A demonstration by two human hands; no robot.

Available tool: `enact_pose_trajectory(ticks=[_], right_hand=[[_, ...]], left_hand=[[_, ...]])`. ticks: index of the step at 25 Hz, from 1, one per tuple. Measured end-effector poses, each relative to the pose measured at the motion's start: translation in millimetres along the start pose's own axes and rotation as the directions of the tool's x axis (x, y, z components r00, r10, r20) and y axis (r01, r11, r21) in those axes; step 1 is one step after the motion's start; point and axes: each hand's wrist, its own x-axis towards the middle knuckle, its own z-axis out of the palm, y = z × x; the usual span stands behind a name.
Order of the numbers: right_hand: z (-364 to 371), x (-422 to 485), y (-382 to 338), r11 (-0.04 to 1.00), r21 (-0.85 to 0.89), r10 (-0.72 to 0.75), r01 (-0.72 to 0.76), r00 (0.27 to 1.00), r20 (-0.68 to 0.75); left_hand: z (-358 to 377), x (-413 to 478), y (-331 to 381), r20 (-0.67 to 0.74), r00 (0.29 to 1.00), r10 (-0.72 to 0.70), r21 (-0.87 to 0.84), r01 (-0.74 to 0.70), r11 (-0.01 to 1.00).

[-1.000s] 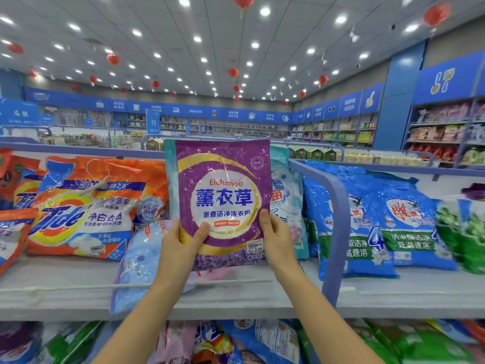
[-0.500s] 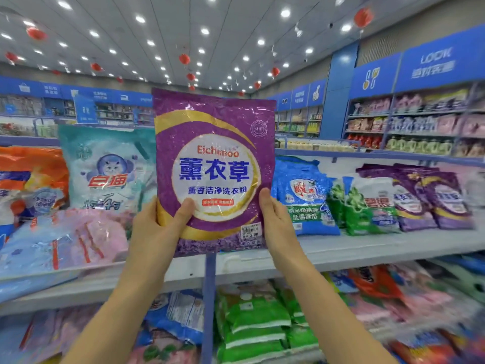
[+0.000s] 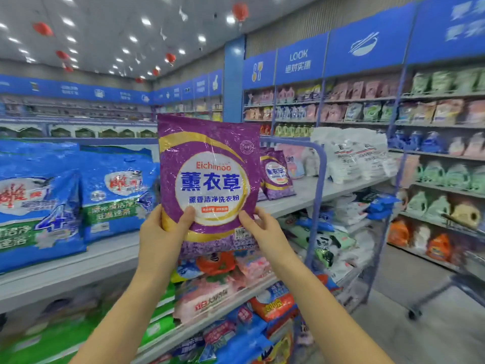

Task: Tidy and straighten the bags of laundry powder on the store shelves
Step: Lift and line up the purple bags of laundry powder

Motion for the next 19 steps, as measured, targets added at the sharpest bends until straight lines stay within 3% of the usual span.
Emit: enact_pose_trajectory(ticks=[5,15,19], right_hand=[[-79,31,46,0.998,-0.057,0.024,-0.031,0.993,-0.117],[-155,190,115,0.989,-0.146,0.001,-0.022,0.99,-0.142],[-171,246,142,0.99,-0.141,-0.003,-0.014,0.993,-0.122]], left_hand=[[91,20,-44,0.101,0.994,-0.032,0.022,0.03,0.999],[200,144,-144,0.209,0.949,-0.235,0.199,0.194,0.961],[224,175,-163,0.235,0.917,-0.324,0.128,0.301,0.945]])
